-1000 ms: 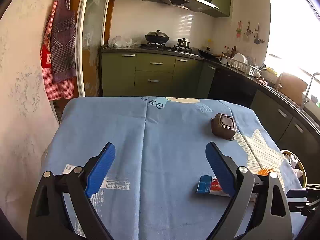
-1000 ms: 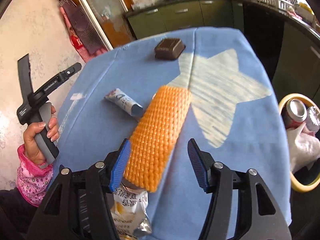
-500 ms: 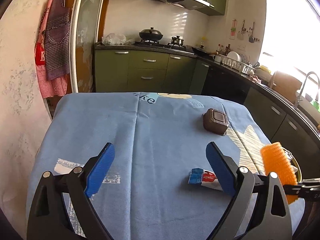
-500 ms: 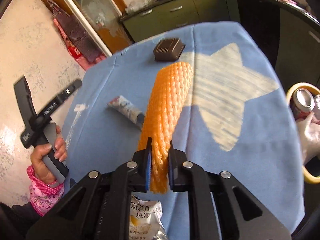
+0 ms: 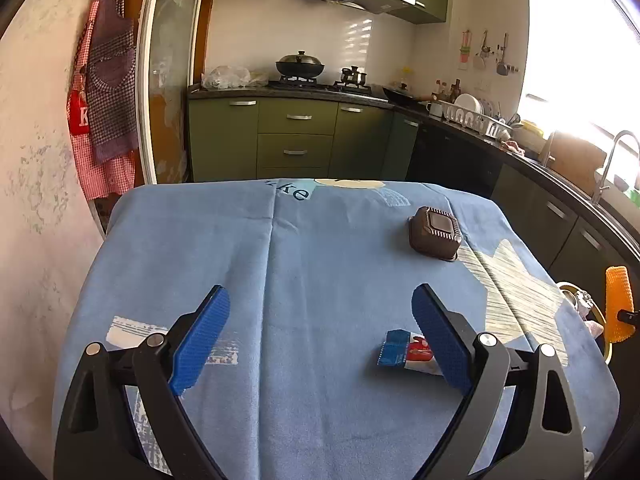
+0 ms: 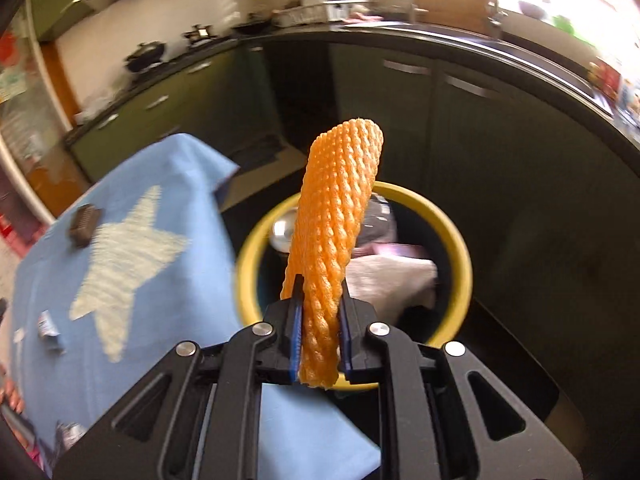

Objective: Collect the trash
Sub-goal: 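Carry the orange foam net over the bin and open the right tool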

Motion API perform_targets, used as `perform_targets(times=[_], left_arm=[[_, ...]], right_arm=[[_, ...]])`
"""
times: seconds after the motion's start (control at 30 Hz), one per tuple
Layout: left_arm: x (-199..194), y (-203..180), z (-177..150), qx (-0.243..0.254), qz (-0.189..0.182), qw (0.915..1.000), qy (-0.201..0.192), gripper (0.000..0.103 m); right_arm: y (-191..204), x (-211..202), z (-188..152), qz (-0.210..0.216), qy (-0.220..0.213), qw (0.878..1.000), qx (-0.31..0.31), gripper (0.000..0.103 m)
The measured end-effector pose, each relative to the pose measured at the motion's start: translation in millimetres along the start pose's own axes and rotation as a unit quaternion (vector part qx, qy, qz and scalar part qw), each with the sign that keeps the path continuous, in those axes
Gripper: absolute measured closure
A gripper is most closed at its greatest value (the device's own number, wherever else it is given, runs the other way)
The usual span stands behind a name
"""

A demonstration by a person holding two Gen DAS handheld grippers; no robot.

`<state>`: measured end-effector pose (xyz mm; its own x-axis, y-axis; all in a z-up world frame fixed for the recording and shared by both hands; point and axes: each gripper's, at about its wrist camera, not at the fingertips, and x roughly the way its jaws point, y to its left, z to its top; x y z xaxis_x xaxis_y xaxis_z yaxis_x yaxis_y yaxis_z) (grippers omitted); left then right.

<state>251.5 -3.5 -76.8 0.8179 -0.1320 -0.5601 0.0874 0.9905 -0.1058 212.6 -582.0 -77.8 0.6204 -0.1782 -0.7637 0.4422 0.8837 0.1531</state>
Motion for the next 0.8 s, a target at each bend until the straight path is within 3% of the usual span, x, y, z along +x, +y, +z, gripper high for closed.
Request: perform_targets(times=[0.03, 0.1, 0.13, 0.23, 0.53, 0.8], left_arm=[[0, 0, 0, 0.001, 0.000, 1.0000, 0.000, 0.012], [1, -1, 0, 0.002, -0.001, 1.0000, 0.002, 0.012], [1, -1, 0, 0.002, -0.002, 1.0000, 0.002, 0.012], [0, -2, 0, 0.005, -0.003, 1.0000, 0.001, 0.012], [-2, -19, -4, 0.042, -0.022, 0.9989, 0.002, 0.012], [-7, -54, -9, 0.107, -0.068, 0.9915, 0.028, 0.012]], right_arm=[[-3, 11, 0, -0.010, 0.007, 1.000, 0.007, 0.085], [-9, 26, 0, -0.035, 0.015, 0.999, 0.010, 0.052], [-16, 29, 0, -0.047, 0.010, 0.999, 0.015, 0.046], [-28, 25, -3, -0.069, -0.011, 0.997, 0.032, 0.045], [-28, -22, -12, -0.052, -0.070, 0.995, 0.041, 0.041], [0, -58, -19, -0.003, -0.103, 0.995, -0.002, 0.036]])
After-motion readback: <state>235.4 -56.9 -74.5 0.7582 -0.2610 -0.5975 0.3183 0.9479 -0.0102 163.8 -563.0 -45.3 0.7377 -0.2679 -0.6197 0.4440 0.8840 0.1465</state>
